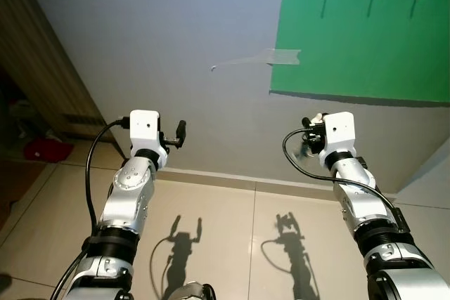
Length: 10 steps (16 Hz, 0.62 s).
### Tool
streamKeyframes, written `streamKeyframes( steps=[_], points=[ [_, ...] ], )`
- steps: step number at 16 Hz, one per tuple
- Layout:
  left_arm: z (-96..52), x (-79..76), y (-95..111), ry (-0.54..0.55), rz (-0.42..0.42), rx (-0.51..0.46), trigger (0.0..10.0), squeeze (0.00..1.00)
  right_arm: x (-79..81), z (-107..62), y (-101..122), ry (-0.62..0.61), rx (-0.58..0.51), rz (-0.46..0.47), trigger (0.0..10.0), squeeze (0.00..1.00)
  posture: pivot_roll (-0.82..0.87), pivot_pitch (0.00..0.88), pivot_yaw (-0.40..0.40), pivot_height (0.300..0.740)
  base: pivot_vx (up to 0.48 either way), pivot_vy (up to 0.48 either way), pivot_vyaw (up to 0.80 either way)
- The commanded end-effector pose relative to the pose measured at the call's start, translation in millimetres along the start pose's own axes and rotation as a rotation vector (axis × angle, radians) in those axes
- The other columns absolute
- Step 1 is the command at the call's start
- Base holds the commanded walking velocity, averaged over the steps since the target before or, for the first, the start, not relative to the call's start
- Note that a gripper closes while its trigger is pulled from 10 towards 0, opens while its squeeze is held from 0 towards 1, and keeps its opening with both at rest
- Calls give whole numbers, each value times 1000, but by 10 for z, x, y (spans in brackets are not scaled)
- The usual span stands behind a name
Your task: Hang keys on a hook
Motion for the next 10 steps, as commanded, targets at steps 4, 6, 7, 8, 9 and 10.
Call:
streamKeyframes(
  steps=[4,6,7,8,9,10],
  points=[
    [52,-6,72,-2,56,-15,10000,0,123,7,56,29,-21,-1,10000,0,-107,0,92,740,0,-455,0],
    [64,-22,87,-3,57,-19,10000,0,137,3,51,35,-20,-1,10000,0,-110,0,90,740,0,-480,0],
    [71,-29,86,-4,57,-17,10000,0,137,3,52,37,-19,-3,10000,0,-112,0,90,740,0,-480,0],
    [73,-33,83,-5,52,-16,10000,0,141,-1,48,37,-18,-1,10000,0,-113,0,90,740,0,-480,0],
    [68,-26,77,-2,42,-17,10000,0,130,-13,63,33,-29,13,10000,0,-114,0,91,740,0,-480,0],
    [57,-6,55,1,35,-11,10000,0,103,-30,60,29,-33,16,10000,0,-117,0,91,740,0,-472,0]
  ],
)
Point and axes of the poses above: a point about 5 cm out from each wrist's last joint towards the gripper, its own z axis pointing out of the wrist towards the gripper, its own y axis along the axis of the wrist's last joint, x = y × z, the point moved 5 cm from there along z, pointing out of the wrist towards the gripper, and after that the axes turned 1 degree about z, right-handed, at the moved point
